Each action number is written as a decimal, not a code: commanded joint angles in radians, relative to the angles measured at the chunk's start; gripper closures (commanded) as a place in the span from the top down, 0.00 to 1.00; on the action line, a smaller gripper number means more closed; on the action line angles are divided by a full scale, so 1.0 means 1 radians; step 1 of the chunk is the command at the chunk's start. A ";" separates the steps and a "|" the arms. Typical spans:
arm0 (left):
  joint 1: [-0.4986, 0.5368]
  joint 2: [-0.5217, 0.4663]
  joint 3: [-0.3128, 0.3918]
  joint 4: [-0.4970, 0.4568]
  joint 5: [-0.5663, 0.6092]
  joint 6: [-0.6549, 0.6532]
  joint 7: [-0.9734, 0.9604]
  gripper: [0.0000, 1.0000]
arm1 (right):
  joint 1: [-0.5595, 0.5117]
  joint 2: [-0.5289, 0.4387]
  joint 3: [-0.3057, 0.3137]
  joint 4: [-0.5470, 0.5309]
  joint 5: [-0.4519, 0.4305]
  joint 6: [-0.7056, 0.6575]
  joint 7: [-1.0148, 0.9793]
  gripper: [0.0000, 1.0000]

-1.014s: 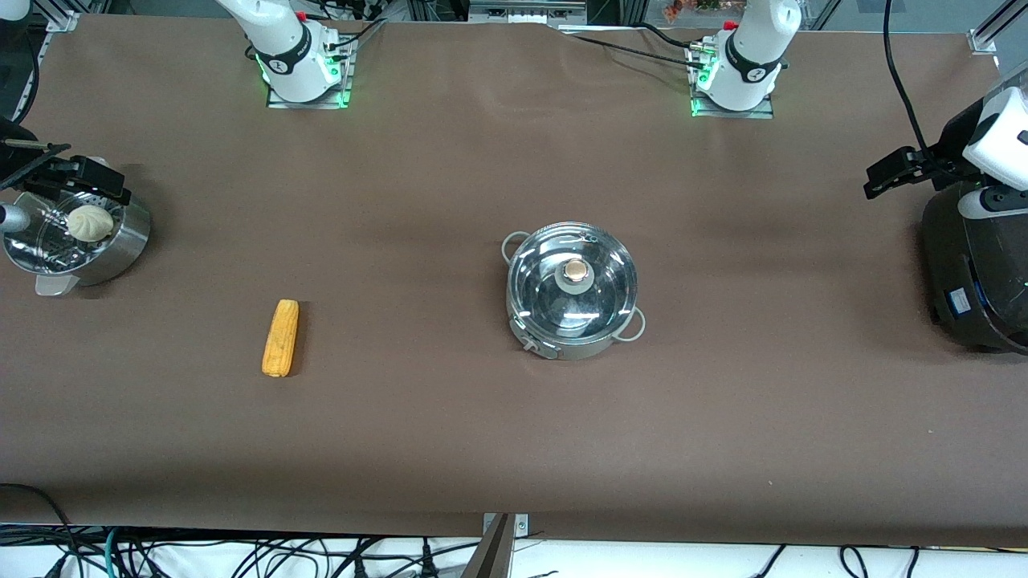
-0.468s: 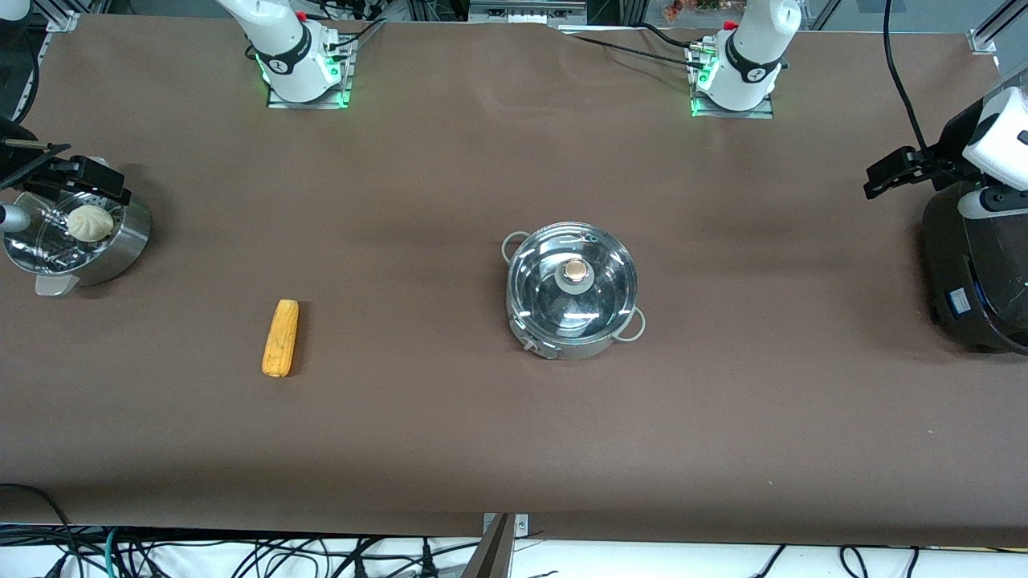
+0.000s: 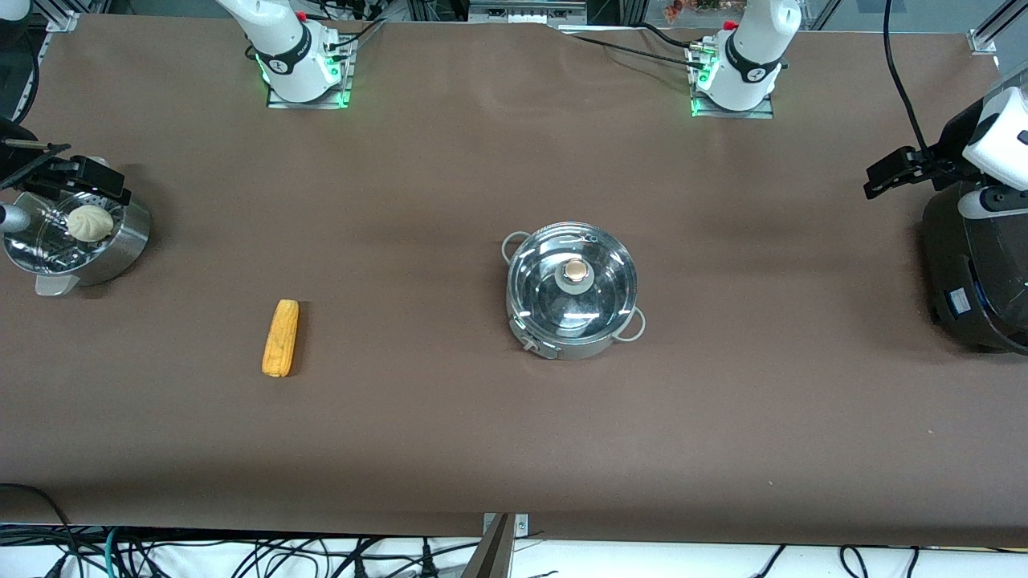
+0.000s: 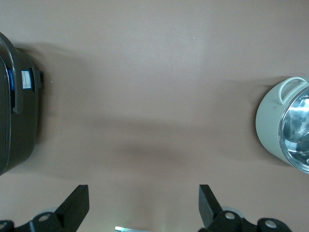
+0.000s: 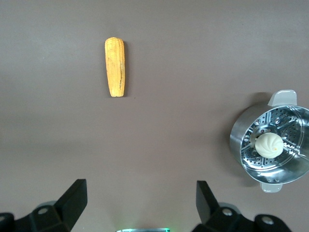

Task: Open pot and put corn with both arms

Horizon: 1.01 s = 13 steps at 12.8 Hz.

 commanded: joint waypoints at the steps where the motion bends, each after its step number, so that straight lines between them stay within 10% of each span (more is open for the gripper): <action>1: 0.009 0.002 0.000 0.013 -0.019 -0.008 0.024 1.00 | -0.002 0.010 -0.001 0.025 0.007 0.000 -0.013 1.00; 13: -0.010 0.058 -0.016 0.039 -0.105 -0.001 0.007 1.00 | 0.000 0.150 0.002 0.017 0.025 0.148 0.006 1.00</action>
